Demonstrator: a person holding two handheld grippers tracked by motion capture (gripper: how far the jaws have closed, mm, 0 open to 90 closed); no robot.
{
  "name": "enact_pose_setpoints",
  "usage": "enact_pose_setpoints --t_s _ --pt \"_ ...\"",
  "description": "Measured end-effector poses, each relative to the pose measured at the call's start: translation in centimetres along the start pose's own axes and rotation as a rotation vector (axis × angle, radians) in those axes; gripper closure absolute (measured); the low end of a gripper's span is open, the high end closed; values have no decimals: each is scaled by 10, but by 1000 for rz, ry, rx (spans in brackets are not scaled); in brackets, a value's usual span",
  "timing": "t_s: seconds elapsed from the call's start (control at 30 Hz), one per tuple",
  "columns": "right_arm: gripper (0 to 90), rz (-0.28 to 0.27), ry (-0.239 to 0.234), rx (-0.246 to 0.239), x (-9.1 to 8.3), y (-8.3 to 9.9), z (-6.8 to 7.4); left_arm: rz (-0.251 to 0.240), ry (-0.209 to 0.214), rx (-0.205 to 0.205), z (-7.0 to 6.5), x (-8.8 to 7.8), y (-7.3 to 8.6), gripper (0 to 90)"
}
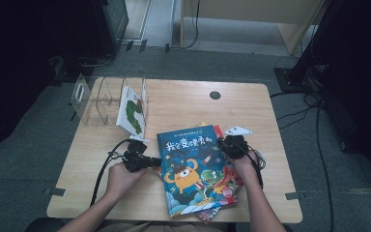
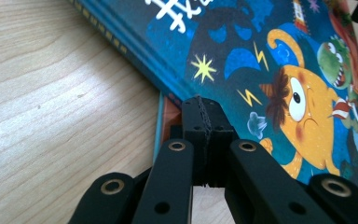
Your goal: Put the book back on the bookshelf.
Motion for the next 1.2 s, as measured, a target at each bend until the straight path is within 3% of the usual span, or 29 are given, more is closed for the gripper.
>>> enact_pose_setpoints --t_s 0.57,0.67,0.77,1.0,1.2 --pt "900 -18 -2 -17 13 -14 -9 -14 17 7 -8 0 0 868" --pt "900 -28 5 -14 10 -16 -9 -12 13 37 -14 -3 4 878" --pt "900 -46 -8 12 3 -16 -5 -13 31 36 -18 -6 8 885" --pt "900 -73 -43 3 -10 -8 10 0 28 43 -22 -2 14 887" --pt "900 -58 -47 25 -17 1 12 2 30 56 -25 0 12 888"
Point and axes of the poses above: each handheld gripper's, and its own axes: x roughly forward along the jaws, y roughly out of its underside, z roughly to its left, the point moved 9 cm from there along x, roughly forward along the jaws, and after that the axes turned 15 degrees about -y, right-handed, at the moved point
